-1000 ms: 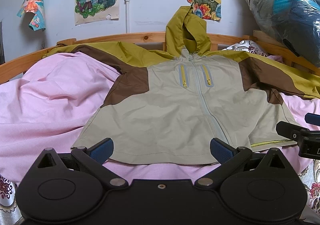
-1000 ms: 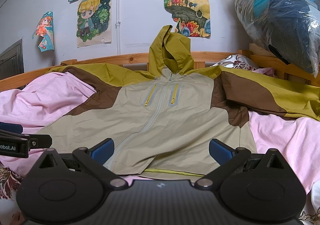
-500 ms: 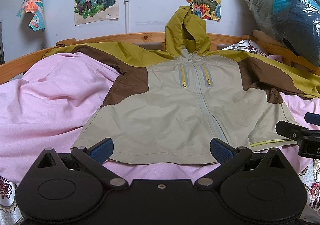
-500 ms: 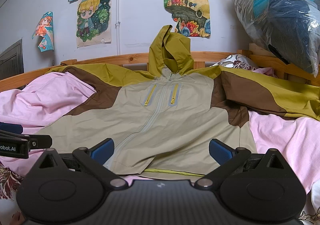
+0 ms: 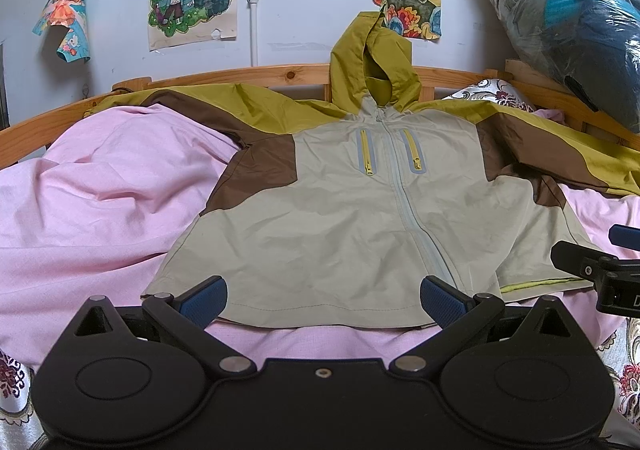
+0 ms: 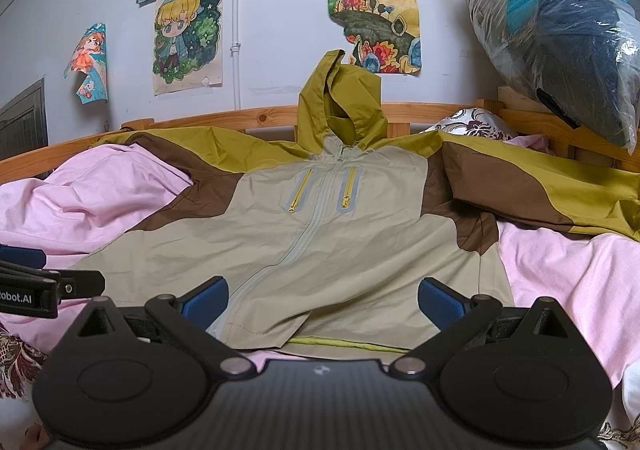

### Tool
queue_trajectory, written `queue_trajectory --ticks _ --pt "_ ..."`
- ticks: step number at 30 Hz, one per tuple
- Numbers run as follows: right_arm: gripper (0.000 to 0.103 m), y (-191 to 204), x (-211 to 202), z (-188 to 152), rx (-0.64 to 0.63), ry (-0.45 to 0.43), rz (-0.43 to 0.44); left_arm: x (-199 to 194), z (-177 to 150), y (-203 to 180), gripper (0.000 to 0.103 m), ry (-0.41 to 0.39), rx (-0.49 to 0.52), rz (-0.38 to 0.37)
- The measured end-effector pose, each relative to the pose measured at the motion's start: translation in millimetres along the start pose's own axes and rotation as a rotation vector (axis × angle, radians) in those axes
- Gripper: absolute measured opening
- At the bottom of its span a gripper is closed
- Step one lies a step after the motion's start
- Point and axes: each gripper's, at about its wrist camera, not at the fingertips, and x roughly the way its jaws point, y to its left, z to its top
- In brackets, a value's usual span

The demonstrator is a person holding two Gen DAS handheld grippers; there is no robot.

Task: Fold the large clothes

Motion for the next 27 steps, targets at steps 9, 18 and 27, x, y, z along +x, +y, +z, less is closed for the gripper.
queue_trajectory --ticks 9,18,27 --pt "0.103 -4 1 2 0.001 0.004 -0.003 -6 5 -8 0.102 0.008 0.000 0.000" --pt "0.103 -8 10 3 0.084 0.069 -0.049 5 6 -11 0.102 0.081 0.019 0.026" --pt "0.103 -39 14 20 0.292 0.276 -0.189 14 38 -21 0.102 0.073 0.017 0.028"
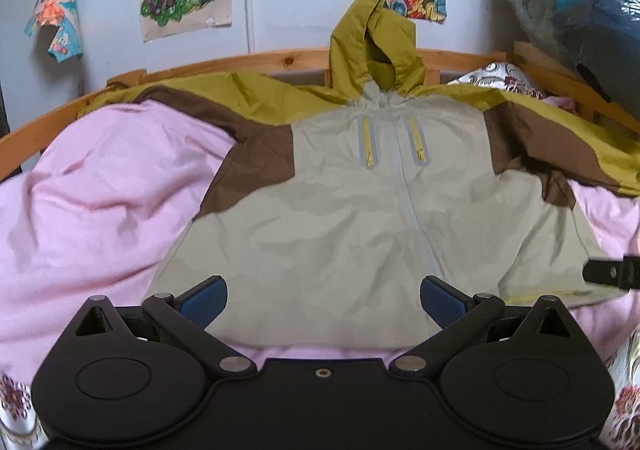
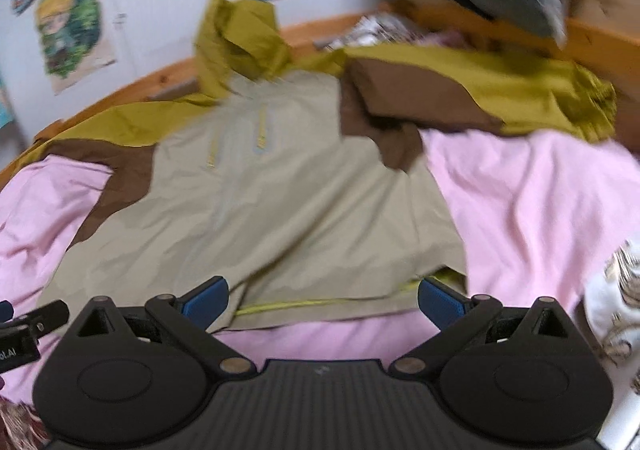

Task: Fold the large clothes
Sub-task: 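Grasp the olive sleeve cuff with the right gripper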

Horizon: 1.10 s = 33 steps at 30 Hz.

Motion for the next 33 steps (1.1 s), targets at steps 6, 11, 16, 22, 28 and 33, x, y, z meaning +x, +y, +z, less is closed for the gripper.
queue_trajectory --ticks 6,11,16,22,28,33 --pt "0.103 -15 -7 14 0.011 -0.001 -0.030 -2 32 -9 0.102 -0.017 0.023 -0.019" --pt "0.103 -25 -16 24 0.025 -0.016 -0.031 -4 61 -17 0.102 -0.027 0.059 -0.047" --pt "0.103 -33 -22 32 0.034 -0.045 -0.042 -2 94 -26 0.102 -0.021 0.103 -0.056" --pt "0.103 -46 -23 39 0.066 -0.064 -0.048 1 121 -41 0.102 -0.032 0.151 -0.071" --pt "0.103 -64 -16 42 0.086 -0.075 -0.059 13 127 -69 0.102 -0.015 0.195 -0.120" --pt "0.103 -79 -10 48 0.076 -0.129 -0.087 32 125 -96 0.102 0.005 0.205 -0.168"
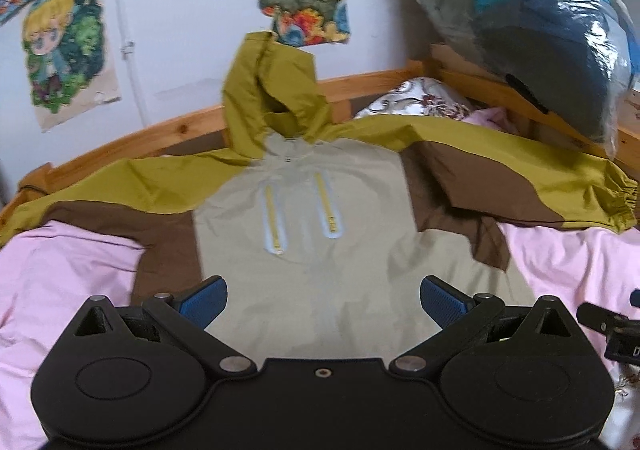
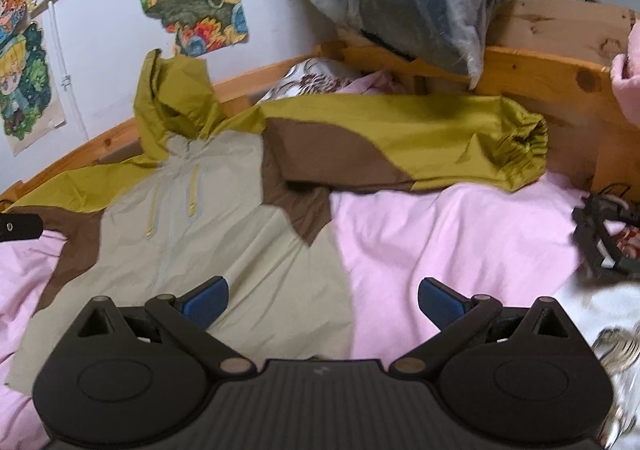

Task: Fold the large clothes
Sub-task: 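Grasp the olive sleeve cuff with the right gripper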

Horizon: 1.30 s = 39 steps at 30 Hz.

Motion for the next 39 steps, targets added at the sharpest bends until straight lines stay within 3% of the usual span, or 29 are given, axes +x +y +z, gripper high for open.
queue_trajectory --ticks 3,6,13,19,25,31,39 --pt "0.103 -11 3 3 -0.014 -0.085 -0.010 17 -1 -16 0.102 0.000 0.023 0.003" --pt "0.103 -27 9 8 -0.005 -0.161 -0.088 34 -3 -32 0.102 -0.002 0.044 0.005" --pt "0.103 -89 45 37 0.136 -0.185 -0.257 64 -8 -40 0.102 -0.012 0.012 -0.043" --pt "0.103 -118 86 66 0.099 -0.140 -0.423 71 -9 -30 0.102 -0.014 0.004 -0.050" --pt "0.103 -132 123 82 0.086 -0.075 -0.433 66 -10 -16 0.102 -0.020 -0.016 -0.041" --pt "0.096 -134 137 81 0.083 -0.081 -0.442 63 -13 -5 0.102 -0.021 -0.026 -0.031" --pt "0.072 -131 124 74 0.086 -0.142 -0.451 58 -27 7 0.102 -0.002 -0.030 -0.019"
